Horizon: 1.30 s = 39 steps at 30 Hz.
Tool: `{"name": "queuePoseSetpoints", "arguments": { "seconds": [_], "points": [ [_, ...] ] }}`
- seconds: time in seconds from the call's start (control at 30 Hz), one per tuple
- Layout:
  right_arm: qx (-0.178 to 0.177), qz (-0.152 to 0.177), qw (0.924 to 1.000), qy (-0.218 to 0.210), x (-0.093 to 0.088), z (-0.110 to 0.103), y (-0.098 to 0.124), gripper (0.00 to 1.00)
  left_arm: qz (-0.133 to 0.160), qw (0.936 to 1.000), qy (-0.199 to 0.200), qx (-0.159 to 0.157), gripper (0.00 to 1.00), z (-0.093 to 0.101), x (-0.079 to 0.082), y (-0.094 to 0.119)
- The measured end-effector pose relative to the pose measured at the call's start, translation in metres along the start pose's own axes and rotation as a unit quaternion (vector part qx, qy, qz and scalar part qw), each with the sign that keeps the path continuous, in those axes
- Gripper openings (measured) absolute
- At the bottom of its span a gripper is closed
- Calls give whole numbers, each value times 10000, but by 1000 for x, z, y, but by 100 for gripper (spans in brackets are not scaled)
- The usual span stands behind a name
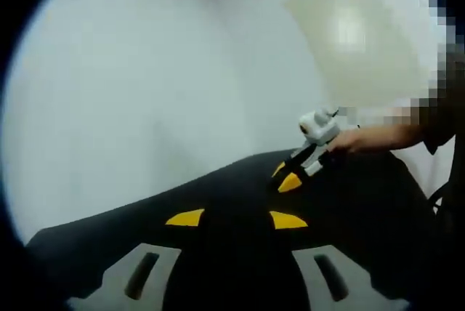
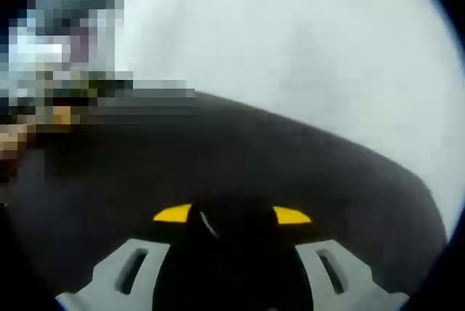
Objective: Pick up three earphones and place each one into its charging case using tactile feedback, ensure that each earphone is properly inserted and securely positioned inside the case.
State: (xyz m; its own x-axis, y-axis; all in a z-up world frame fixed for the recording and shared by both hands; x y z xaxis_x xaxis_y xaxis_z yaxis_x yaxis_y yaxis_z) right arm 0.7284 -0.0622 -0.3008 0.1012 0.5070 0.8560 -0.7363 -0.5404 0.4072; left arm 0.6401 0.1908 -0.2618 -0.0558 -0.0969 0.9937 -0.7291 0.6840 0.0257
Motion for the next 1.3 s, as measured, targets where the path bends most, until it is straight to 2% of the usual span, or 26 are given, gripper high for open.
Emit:
{"name": "queuePoseSetpoints", "arguments": {
  "seconds": [0.07, 0.13, 0.2, 0.27, 0.33, 0.37, 0.43, 0.47, 0.5, 0.53, 0.57, 0.6, 0.63, 0.7, 0.73, 0.83, 0.97, 1.07, 1.13, 1.2, 1.3],
  "points": [
    [-139, 129, 9996, 227, 8, 1, 7, 45, -48, 10000, 8, 4, 30, 0, -2, 0],
    [-303, 502, 9979, 259, 22, 0, 22, 44, -89, 10000, -27, 3, 30, 2, -4, 0],
    [-25, 1022, 9944, -258, 35, -14, 39, 42, -106, 9999, -58, -8, 30, 3, -4, 0],
    [671, 1539, 9808, -989, 45, -36, 50, 38, -133, 9998, -149, -13, 30, 4, -6, -2],
    [1251, 1769, 9614, -1697, 43, -55, 57, 39, -153, 9993, -342, -80, 30, 9, -7, -4],
    [1295, 1755, 9552, -1998, 35, -60, 54, 39, -156, 9992, -366, -106, 30, 10, -8, -4],
    [1351, 1836, 9463, -2292, 26, -68, 49, 39, -220, 9985, -469, -169, 30, 14, -11, -5],
    [1340, 1735, 9523, -2124, 20, -71, 45, 39, -227, 9981, -539, -173, 30, 14, -12, -5],
    [1142, 1555, 9693, -1522, 19, -67, 46, 39, -182, 9974, -683, -132, 30, 14, -12, -4],
    [901, 1898, 9681, -1367, 27, -65, 49, 38, -117, 9965, -827, 6, 29, 11, -9, -4],
    [850, 2082, 9648, -1366, 31, -64, 51, 38, -40, 9965, -827, 138, 29, 10, -6, -4],
    [1181, 1956, 9595, -1647, 29, -70, 51, 37, -18, 9963, -830, 201, 29, 9, -4, -3],
    [1254, 1891, 9585, -1726, 26, -71, 50, 37, -12, 9964, -793, 313, 29, 6, -3, -1],
    [1094, 1854, 9648, -1510, 23, -69, 49, 37, -68, 9962, -557, 666, 29, -3, 0, 4],
    [1078, 1885, 9648, -1483, 26, -70, 49, 36, -49, 9963, -473, 720, 29, -4, 2, 6],
    [1089, 1986, 9616, -1552, 30, -69, 50, 35, -40, 9964, -194, 823, 29, -1, 9, 18],
    [943, 2037, 9622, -1543, 30, -66, 50, 35, -73, 9953, 41, 963, 29, 7, 17, 35],
    [828, 2085, 9645, -1393, 30, -65, 50, 36, 119, 9940, 361, 1027, 29, 16, 25, 45],
    [723, 2088, 9675, -1232, 29, -65, 51, 36, 129, 9940, 375, 1019, 29, 22, 27, 48],
    [644, 2122, 9689, -1094, 30, -65, 52, 36, 5, 9942, 222, 1054, 29, 26, 23, 49],
    [684, 2285, 9635, -1217, 34, -64, 55, 35, 17, 9937, 316, 1074, 29, 27, 19, 48]
  ]
}}
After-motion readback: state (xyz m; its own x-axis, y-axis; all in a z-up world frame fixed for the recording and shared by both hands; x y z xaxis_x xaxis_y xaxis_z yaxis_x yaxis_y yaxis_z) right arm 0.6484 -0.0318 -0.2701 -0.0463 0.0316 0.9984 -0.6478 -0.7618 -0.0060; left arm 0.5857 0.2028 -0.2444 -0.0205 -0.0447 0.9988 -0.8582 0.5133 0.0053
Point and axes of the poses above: the point that each gripper's makers call its tool centre point, and the gripper's own axes: y roughly backward along the fingers, z roughly to its right, x roughly out of its top, the point moved 4 cm from there along y, roughly backward along the fingers, and after that the axes turned 6 degrees about y, right-handed, at the moved point
